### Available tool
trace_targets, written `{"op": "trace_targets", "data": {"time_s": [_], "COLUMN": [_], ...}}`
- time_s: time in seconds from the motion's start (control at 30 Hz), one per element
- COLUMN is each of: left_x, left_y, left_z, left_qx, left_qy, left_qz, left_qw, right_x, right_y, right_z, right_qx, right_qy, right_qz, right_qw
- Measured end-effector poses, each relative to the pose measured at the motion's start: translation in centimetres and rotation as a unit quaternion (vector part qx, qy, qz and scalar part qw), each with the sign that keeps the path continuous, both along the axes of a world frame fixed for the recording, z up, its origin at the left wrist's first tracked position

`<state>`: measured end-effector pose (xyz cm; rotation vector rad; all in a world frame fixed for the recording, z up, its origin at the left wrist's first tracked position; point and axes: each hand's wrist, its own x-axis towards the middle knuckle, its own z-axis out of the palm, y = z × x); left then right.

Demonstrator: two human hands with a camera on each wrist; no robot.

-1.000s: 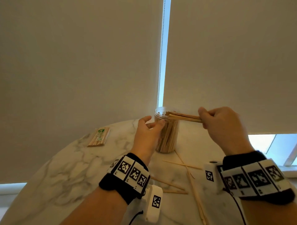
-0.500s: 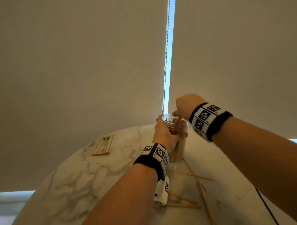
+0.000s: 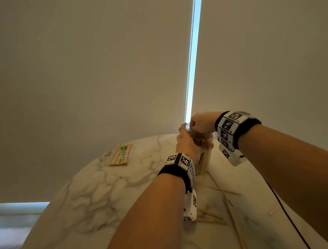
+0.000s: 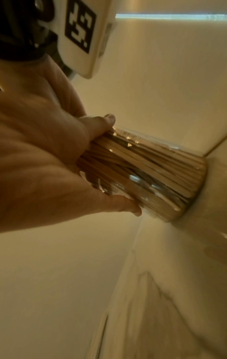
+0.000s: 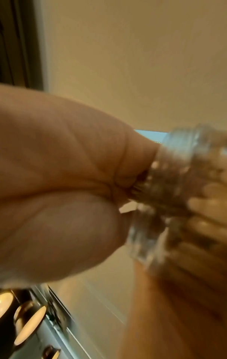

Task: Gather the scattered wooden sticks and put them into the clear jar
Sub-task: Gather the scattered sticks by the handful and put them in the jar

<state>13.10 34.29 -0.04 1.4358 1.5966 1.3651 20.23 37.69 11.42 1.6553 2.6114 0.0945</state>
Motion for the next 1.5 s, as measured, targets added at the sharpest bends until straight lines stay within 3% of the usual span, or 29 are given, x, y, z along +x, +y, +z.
{"op": "trace_targets", "data": {"time_s": [0.17,0.37,0.47,0.57,0.73,0.9,1.03,1.1,1.17,1.27,1.37,1.5], "left_x": [-0.1,-0.2,-0.3,-0.3,-0.3,-0.2,-0.3,-0.3,-0.2,-0.1,-0.3,-1.2], "left_y": [0.2,0.4,0.4,0.2,0.3,0.2,0.2,0.0,-0.4,-1.2,-2.5,-5.9], "left_z": [-0.6,-0.7,-0.7,-0.6,-0.8,-0.6,-0.6,-0.5,0.0,1.2,2.6,4.6], "left_qx": [0.02,0.024,0.026,0.022,0.027,0.026,0.029,0.025,0.013,-0.016,-0.091,-0.202], "left_qy": [-0.003,-0.001,-0.001,0.002,0.005,-0.004,-0.011,-0.016,-0.014,0.0,0.058,0.236], "left_qz": [0.001,-0.005,-0.007,-0.007,-0.006,-0.009,-0.006,-0.008,-0.01,-0.003,-0.011,0.006], "left_qw": [1.0,1.0,1.0,1.0,1.0,1.0,0.999,1.0,1.0,1.0,0.994,0.951], "right_x": [2.5,2.4,2.6,2.6,3.1,2.7,3.7,4.8,6.0,8.0,9.6,10.0], "right_y": [0.5,0.2,0.4,0.4,0.4,-0.4,-1.7,-2.8,-4.5,-7.1,-9.0,-9.4], "right_z": [1.3,0.9,0.8,-0.1,1.2,-0.2,-0.1,-0.2,-0.6,-1.9,-4.5,-8.4], "right_qx": [-0.007,0.001,0.025,0.078,-0.014,0.057,0.061,0.105,0.137,0.099,-0.042,-0.11], "right_qy": [0.125,0.055,0.12,0.126,0.166,0.114,0.235,0.308,0.328,0.313,0.231,0.087], "right_qz": [0.013,0.011,-0.012,0.013,0.018,0.031,0.029,0.029,0.022,-0.003,-0.044,-0.098], "right_qw": [0.992,0.998,0.992,0.989,0.986,0.991,0.97,0.945,0.934,0.945,0.971,0.985]}}
